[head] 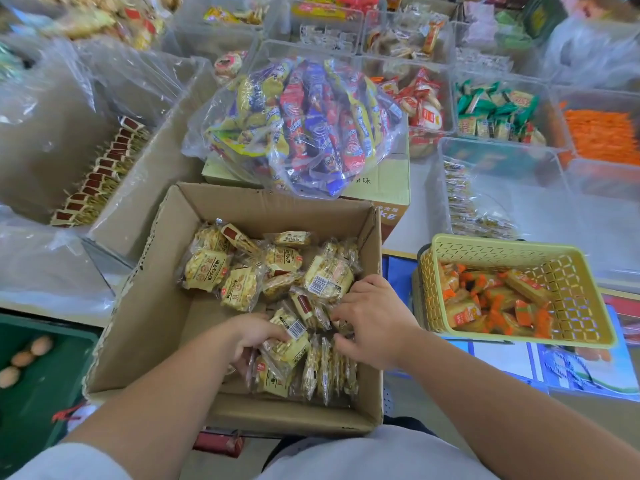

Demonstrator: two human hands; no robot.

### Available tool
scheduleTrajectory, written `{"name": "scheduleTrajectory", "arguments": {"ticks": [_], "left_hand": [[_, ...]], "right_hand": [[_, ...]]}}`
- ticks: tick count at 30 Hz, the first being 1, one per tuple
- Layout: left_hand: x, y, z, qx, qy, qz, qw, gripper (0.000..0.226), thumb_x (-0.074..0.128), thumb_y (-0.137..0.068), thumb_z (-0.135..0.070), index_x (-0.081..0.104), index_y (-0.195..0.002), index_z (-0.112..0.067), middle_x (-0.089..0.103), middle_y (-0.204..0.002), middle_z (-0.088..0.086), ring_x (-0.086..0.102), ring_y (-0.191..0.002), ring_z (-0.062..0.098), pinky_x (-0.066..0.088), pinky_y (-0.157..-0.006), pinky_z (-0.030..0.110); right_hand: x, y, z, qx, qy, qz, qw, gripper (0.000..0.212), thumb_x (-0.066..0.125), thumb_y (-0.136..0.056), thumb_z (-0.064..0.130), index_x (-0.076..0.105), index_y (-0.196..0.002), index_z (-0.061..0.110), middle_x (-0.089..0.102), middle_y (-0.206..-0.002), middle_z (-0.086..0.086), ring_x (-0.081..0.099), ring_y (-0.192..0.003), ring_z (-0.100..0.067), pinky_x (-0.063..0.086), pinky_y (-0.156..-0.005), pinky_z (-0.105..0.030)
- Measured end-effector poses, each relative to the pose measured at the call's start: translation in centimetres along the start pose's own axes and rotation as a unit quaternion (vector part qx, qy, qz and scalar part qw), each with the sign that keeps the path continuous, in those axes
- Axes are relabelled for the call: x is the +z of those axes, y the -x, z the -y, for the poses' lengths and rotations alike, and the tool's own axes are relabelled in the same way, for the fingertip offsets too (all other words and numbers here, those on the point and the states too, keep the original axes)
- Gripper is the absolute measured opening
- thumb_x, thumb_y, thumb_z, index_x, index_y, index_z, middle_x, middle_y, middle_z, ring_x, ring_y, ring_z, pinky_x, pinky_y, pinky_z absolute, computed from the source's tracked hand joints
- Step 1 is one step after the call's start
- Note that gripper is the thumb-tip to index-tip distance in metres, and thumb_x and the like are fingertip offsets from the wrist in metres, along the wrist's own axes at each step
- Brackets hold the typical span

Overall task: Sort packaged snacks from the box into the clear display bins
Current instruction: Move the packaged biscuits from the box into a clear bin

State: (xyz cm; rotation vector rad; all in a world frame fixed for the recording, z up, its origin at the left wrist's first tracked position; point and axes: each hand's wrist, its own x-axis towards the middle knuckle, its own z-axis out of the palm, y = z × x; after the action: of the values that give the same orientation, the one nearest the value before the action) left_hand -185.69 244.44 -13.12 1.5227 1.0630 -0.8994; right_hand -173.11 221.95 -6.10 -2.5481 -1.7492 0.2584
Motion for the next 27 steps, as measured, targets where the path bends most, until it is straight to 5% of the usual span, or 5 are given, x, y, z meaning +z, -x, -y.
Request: {"name": "scheduleTrajectory", "arguments": {"ticks": [6,13,17,20,27], "left_hand": [[-3.1,3.9,1.7,0.068,0.043,-0.048,0.996,0.101,0.088,-0.080,-0.026,0.028,-0.161,-0.027,0.041,-0.159,0.013,0.050,-0.134,0.037,0.064,-0.074,0.052],[-4.0,12.1,3.1,0.238,0.331,-0.062,0.911,0.092,0.098,-0.060,-0.028,0.054,-0.140,-0.025,0.072,-0.127,0.014,0.068,-0.110,0.045,0.060,-0.086,0.060],[-0.8,15.3,1.5,0.329,0.503,-0.066,0.796,0.061,0.075,-0.081,-0.012,0.056,-0.139,-0.019,0.067,-0.133,0.018,0.071,-0.111,0.042,0.052,-0.097,0.067],[2.9,16.9,-0.6,0.364,0.556,-0.055,0.745,0.053,0.071,-0.083,-0.004,0.056,-0.134,-0.005,0.065,-0.133,0.025,0.069,-0.113,0.044,0.061,-0.083,0.061],[14.4,17.7,-9.4,0.366,0.543,-0.049,0.754,0.057,0.075,-0.080,0.005,0.064,-0.130,-0.019,0.071,-0.125,0.021,0.072,-0.110,0.039,0.063,-0.077,0.054]], "right_hand": [[0.3,-0.1,-0.2,-0.010,0.006,-0.008,1.000,0.037,0.043,-0.085,0.059,0.068,-0.081,0.033,0.057,-0.069,0.015,0.048,-0.075,-0.015,0.038,-0.093,-0.039],[-0.7,0.1,-0.5,-0.001,-0.083,0.020,0.996,0.055,0.033,-0.091,0.073,0.067,-0.116,0.038,0.067,-0.100,0.019,0.056,-0.099,-0.008,0.034,-0.103,-0.037],[-4.3,0.3,-0.7,0.049,-0.439,0.010,0.897,0.056,0.046,-0.086,0.073,0.061,-0.129,0.041,0.064,-0.117,0.027,0.055,-0.114,0.005,0.044,-0.100,-0.029],[-7.1,1.6,-2.0,0.041,-0.586,-0.008,0.809,0.052,0.054,-0.085,0.070,0.055,-0.132,0.048,0.062,-0.120,0.024,0.057,-0.117,0.001,0.049,-0.091,-0.019],[-9.3,6.2,-8.9,0.021,-0.602,-0.021,0.798,0.062,0.073,-0.071,0.063,0.052,-0.127,0.046,0.057,-0.129,0.011,0.055,-0.117,-0.010,0.051,-0.090,-0.026]]}}
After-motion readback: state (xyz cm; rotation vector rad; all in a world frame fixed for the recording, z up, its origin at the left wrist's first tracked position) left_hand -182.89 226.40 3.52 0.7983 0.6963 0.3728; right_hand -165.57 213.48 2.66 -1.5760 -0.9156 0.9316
